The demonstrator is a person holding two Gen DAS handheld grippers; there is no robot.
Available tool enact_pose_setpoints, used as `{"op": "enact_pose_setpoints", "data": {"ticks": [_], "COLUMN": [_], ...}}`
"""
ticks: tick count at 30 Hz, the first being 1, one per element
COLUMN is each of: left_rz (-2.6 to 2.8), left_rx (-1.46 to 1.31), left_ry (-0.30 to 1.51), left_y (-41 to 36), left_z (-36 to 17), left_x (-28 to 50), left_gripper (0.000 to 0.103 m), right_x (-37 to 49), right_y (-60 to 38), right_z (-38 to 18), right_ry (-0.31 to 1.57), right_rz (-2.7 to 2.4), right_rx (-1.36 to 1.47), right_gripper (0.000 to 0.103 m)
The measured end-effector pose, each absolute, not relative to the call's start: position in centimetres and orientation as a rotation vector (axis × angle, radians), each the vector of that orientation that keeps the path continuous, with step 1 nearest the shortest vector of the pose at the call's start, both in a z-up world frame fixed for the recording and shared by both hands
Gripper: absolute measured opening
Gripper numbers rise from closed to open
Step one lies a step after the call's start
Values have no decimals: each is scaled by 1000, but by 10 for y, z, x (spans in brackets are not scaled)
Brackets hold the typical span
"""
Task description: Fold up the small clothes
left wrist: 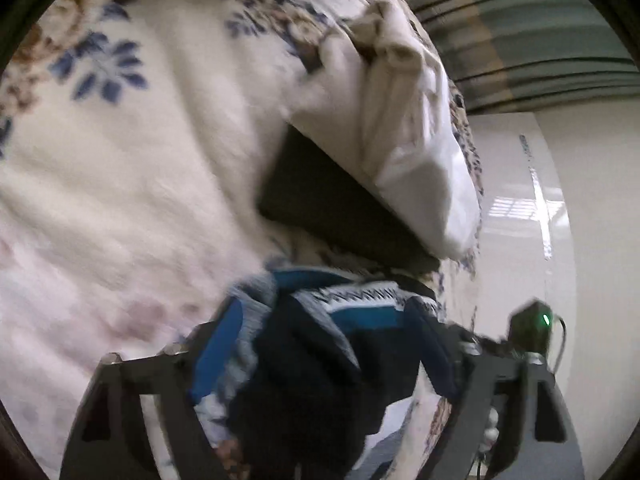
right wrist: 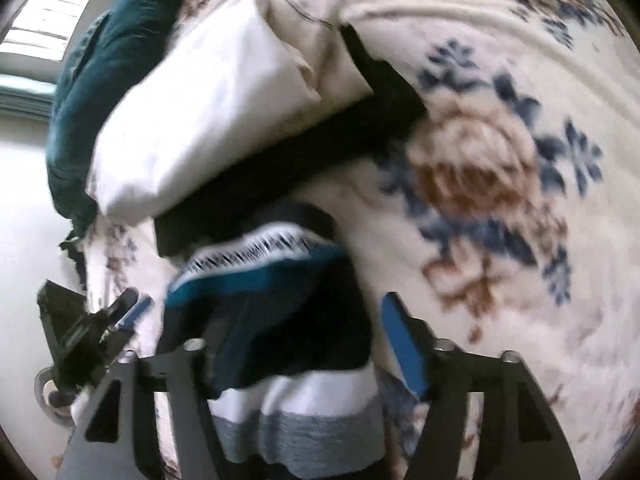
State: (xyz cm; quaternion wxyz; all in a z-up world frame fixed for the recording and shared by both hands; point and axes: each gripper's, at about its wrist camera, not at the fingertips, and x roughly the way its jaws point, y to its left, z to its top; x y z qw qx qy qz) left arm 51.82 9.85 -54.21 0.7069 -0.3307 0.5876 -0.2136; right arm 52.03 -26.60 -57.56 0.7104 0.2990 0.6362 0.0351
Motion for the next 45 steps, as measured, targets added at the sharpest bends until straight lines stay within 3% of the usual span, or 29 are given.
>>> {"op": "enact_pose_setpoints", "data": {"ticks": [2, 3, 4, 5, 6, 12, 15, 16, 17, 18, 19, 20, 21, 23, 24, 30, 31, 32, 34, 35, 38, 43, 45], "left_rz": [-494, -482, -475, -482, -471, -415, -419, -419, -419, -425, -448, -450, -448, -446, -439, -520, -492, -485, -463, -449, -430, -422, -429], "left_rx": [-715, -685, -633, -606, -583, -554, -537, -552, -566, -603, -677, -726, -781, -832, -833, -728, -675, -659, -654, -640, -633, -697, -692], "left_ry": [1345, 1343, 1342, 1360, 1361, 1339, 1371, 1372, 1374, 1380, 1388, 1391, 1378, 1341, 1334, 1411, 1405, 1409, 1384, 1365, 1358, 1409, 1400], "left_y": [79, 72, 63, 58, 54, 71, 65, 67, 68, 71, 80, 87, 97, 109, 110, 64, 57, 55, 54, 52, 63, 66, 69], "left_z": [-554, -555, -555, -556, -554, -553, -561, -559, -558, -560, -561, -561, -557, -547, -541, -542, -543, -545, -538, -534, -532, -556, -548], "left_x": [517, 519, 519, 520, 520, 528, 535, 535, 535, 535, 536, 536, 531, 518, 509, 475, 472, 470, 472, 472, 470, 465, 467], "left_gripper": [80, 72, 27, 8, 8, 9, 9, 9, 10, 13, 17, 28, 35, 58, 58, 55, 26, 9, 9, 9, 9, 10, 17], "right_x": [531, 536, 540, 544, 547, 558, 564, 566, 568, 568, 565, 560, 553, 530, 516, 437, 427, 418, 405, 401, 392, 387, 398], "right_y": [-272, -273, -272, -269, -265, -266, -273, -270, -266, -266, -267, -270, -271, -279, -283, -289, -285, -279, -270, -268, -279, -298, -290], "right_z": [-590, -599, -607, -612, -612, -585, -614, -618, -619, -615, -608, -600, -593, -581, -578, -598, -605, -612, -626, -630, -623, -628, -625], "right_ry": [1457, 1476, 1491, 1500, 1501, 1384, 1487, 1504, 1523, 1537, 1525, 1501, 1484, 1467, 1466, 1540, 1552, 1560, 1563, 1540, 1475, 1500, 1563], "right_rz": [82, 86, 91, 106, 115, 157, 106, 94, 74, 57, 55, 69, 85, 106, 111, 138, 149, 159, 163, 163, 114, 21, 74], "right_rx": [680, 693, 702, 695, 675, 693, 690, 663, 630, 614, 621, 637, 650, 680, 704, 846, 869, 893, 966, 1002, 1020, 958, 871], "right_gripper": [68, 61, 48, 11, 7, 6, 6, 7, 20, 36, 41, 48, 53, 53, 53, 53, 53, 53, 39, 17, 5, 2, 4]}}
